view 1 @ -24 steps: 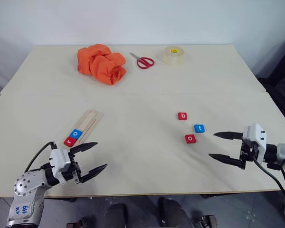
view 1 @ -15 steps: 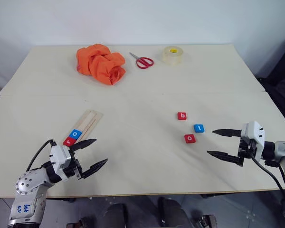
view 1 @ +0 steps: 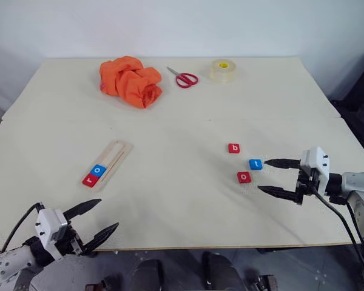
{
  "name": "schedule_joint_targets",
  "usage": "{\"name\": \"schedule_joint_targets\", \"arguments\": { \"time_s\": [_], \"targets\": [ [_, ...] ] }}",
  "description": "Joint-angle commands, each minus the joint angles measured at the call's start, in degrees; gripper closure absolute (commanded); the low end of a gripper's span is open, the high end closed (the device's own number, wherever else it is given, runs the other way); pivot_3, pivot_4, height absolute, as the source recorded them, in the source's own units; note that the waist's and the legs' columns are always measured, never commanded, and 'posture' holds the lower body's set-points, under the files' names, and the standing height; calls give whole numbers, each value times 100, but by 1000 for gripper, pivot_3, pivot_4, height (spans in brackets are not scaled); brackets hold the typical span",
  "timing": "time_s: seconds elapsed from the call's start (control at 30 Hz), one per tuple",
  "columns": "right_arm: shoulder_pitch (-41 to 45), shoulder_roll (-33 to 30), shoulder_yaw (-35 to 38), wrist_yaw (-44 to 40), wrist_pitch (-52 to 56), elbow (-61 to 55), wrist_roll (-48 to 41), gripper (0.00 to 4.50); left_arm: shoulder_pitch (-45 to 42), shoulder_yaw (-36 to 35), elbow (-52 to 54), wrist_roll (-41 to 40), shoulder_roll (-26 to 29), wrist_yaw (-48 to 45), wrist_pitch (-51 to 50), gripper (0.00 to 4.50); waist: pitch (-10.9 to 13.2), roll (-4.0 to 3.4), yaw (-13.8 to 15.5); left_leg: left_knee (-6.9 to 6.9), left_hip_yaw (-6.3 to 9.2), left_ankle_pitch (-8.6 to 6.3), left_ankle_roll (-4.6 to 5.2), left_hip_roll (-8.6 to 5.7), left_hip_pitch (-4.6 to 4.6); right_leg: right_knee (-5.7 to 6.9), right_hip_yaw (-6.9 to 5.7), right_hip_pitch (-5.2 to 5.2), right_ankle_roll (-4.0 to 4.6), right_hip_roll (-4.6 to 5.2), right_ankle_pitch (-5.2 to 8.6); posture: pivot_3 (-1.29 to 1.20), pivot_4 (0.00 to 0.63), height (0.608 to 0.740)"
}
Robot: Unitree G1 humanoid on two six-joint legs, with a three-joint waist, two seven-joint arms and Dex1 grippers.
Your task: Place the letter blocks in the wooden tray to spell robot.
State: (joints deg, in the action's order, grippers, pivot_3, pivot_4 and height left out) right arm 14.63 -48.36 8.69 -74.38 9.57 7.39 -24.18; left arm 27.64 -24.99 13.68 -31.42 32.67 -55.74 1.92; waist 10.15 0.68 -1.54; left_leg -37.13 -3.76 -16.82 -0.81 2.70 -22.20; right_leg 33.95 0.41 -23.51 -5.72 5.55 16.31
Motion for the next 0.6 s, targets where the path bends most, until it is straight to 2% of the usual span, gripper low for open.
{"name": "schedule_joint_targets", "arguments": {
  "time_s": [0.03,0.33,0.6],
  "targets": [
    [173,28,-22,-151,-62,103,-73,37,165,-343,216,-144,-13,92,12,0,0,1,-3,0,0,0,0,0,0,0,0,0,0,-1,0,0,150,740],
    [597,137,-205,-252,-202,609,71,37,61,-432,324,-128,-95,349,-39,0,0,0,-15,-1,7,2,2,-1,-1,3,-17,10,-7,-5,-4,0,150,740],
    [729,168,-177,-247,-276,823,146,37,57,-756,519,-110,-312,934,-43,0,1,2,-12,-5,-4,0,0,-1,-1,7,-18,9,-20,-10,-11,0,150,740]
  ]
}}
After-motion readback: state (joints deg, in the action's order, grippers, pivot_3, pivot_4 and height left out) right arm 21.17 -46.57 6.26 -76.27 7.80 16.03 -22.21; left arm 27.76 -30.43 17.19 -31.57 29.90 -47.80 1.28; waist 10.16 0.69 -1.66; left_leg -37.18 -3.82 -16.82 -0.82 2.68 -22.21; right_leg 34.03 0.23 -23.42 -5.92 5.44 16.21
